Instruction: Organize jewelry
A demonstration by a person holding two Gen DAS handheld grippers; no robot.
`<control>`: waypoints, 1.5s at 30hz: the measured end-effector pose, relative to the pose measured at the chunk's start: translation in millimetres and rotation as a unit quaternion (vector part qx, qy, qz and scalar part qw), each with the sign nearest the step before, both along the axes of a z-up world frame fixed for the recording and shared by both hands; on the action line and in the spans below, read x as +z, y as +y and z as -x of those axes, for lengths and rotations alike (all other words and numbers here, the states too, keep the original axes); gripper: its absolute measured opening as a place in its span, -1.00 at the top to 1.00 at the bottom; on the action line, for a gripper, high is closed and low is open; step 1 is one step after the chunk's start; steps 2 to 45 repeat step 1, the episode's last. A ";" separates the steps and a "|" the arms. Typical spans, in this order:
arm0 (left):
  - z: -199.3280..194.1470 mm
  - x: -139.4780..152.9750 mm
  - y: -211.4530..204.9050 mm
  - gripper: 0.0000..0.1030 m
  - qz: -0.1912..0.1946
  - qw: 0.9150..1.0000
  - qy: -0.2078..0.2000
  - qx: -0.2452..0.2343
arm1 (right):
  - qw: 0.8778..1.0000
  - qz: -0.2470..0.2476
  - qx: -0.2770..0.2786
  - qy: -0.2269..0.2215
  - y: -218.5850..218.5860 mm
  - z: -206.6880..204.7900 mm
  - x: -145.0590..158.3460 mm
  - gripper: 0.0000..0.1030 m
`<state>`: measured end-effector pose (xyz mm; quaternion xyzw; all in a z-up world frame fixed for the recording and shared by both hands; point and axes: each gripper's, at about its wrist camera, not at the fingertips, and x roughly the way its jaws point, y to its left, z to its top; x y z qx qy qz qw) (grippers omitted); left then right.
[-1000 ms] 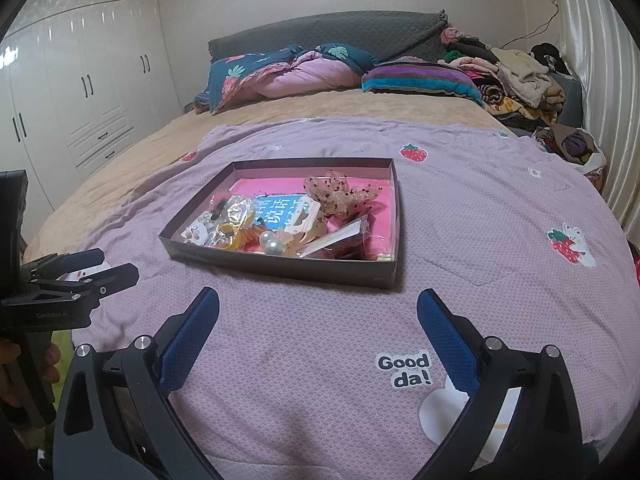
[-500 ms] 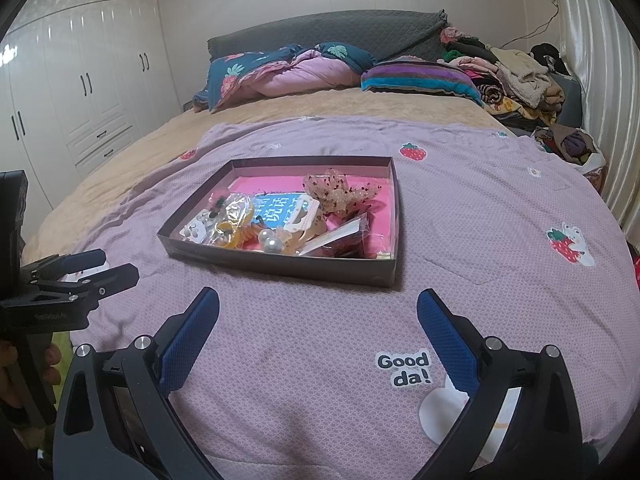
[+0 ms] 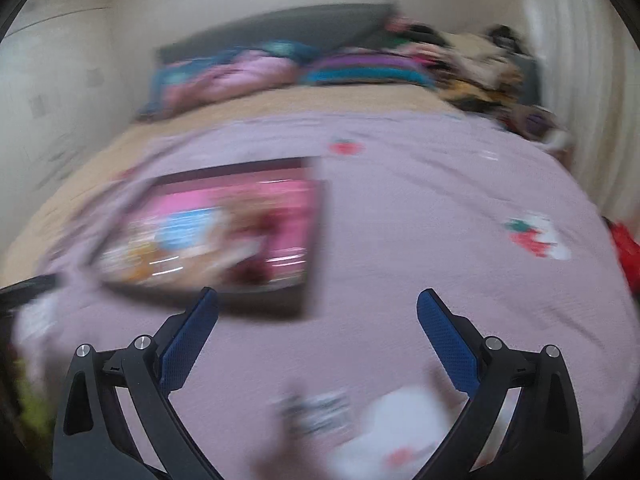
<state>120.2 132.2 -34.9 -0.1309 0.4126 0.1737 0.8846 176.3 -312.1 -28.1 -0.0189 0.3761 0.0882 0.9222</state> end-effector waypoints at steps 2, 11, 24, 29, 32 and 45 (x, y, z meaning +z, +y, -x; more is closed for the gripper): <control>-6.5 -4.3 22.2 -0.82 -0.010 1.000 -0.001 0.026 | 0.999 0.018 -0.039 0.007 -20.1 -21.8 -8.9 -0.92; -6.5 -4.3 22.2 -0.82 -0.010 1.000 -0.001 0.026 | 0.999 0.018 -0.039 0.007 -20.1 -21.8 -8.9 -0.92; -6.5 -4.3 22.2 -0.82 -0.010 1.000 -0.001 0.026 | 0.999 0.018 -0.039 0.007 -20.1 -21.8 -8.9 -0.92; -6.5 -4.3 22.2 -0.82 -0.010 1.000 -0.001 0.026 | 0.999 0.018 -0.039 0.007 -20.1 -21.8 -8.9 -0.92; -6.5 -4.3 22.2 -0.82 -0.010 1.000 -0.001 0.026 | 0.999 0.018 -0.039 0.007 -20.1 -21.8 -8.9 -0.92; -6.5 -4.3 22.2 -0.82 -0.010 1.000 -0.001 0.026 | 0.999 0.018 -0.039 0.007 -20.1 -21.8 -8.9 -0.92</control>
